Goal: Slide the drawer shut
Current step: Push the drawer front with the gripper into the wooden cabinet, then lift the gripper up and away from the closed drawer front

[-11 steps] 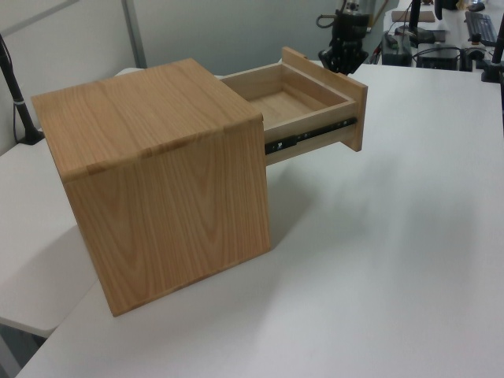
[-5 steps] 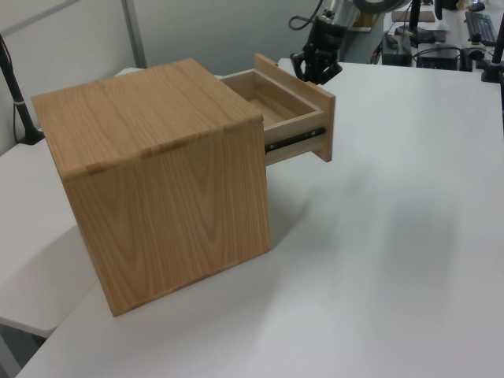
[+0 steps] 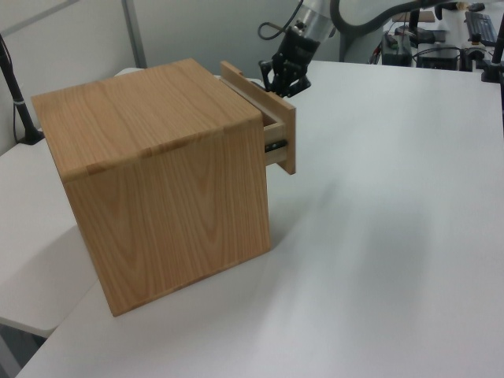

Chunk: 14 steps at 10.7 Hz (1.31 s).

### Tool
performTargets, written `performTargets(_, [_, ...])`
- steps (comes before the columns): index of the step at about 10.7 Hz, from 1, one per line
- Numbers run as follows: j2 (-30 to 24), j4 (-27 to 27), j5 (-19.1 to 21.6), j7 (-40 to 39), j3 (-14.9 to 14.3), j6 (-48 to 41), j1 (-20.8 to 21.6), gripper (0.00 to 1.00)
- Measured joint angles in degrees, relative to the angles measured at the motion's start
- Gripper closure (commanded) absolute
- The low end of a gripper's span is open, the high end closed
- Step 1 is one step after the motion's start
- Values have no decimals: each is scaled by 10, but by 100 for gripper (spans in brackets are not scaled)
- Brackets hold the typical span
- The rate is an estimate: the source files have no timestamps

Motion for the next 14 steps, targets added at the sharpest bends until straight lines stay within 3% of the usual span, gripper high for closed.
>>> performTargets(2, [19,12,-2,25,1,41,19,100])
performTargets(5, [44,11,-38,88,3,98,41,100])
performTargets(10, [49,10,-42,125,4,121,42,100])
performTargets(14, [44,14,-85,130,6,134,40,100])
